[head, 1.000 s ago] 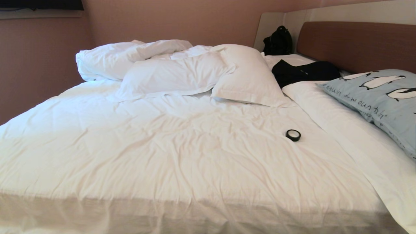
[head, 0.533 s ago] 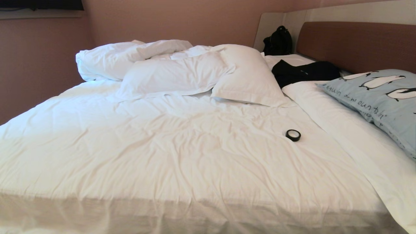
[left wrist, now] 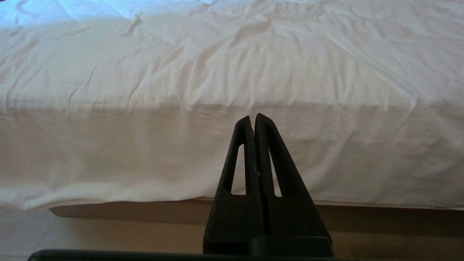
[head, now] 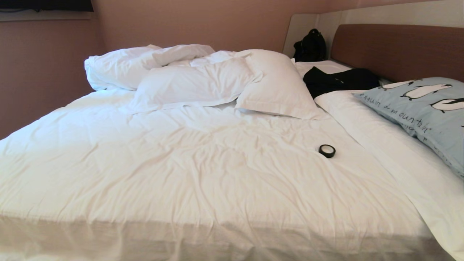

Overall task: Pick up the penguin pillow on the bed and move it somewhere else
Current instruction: Pick up the pillow

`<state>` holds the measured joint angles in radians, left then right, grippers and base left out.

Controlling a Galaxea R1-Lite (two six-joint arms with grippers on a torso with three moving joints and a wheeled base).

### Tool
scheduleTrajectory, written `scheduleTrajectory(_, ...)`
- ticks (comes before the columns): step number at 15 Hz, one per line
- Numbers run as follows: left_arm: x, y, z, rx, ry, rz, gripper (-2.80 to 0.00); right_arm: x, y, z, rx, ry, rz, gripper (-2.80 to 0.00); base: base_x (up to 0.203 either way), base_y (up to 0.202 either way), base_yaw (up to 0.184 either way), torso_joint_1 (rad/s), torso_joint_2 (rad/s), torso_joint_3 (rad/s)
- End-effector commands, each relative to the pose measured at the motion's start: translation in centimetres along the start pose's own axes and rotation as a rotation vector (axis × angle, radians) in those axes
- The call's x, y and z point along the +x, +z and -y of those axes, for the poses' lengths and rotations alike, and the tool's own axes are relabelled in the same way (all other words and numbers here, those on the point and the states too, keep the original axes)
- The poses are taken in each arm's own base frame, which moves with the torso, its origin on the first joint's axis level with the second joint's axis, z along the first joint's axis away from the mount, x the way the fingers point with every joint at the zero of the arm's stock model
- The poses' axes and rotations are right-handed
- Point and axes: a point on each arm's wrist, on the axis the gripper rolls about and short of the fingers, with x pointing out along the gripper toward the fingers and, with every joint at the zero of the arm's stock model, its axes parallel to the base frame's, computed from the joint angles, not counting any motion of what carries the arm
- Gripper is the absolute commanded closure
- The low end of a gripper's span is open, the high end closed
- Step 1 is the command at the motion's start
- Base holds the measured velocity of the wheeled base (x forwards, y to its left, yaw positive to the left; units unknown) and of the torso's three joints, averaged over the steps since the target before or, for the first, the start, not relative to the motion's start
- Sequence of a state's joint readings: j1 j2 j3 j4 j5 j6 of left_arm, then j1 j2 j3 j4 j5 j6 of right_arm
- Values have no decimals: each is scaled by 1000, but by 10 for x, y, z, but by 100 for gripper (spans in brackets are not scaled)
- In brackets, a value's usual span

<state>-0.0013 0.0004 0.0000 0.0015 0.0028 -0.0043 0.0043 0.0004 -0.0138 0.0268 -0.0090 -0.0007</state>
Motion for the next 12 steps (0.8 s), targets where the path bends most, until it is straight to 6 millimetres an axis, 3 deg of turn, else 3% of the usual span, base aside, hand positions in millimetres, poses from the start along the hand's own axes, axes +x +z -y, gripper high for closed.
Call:
scheduleTrajectory(1, 0, 0, 0, 0, 0, -1, 0, 0, 0, 0, 1, 0, 0, 0, 0, 0, 0, 0, 0, 0)
scheduleTrajectory(12, 0, 0, 0, 0, 1, -1, 0, 0, 0, 0, -1, -1, 1, 0, 0, 0, 0, 0, 0, 0)
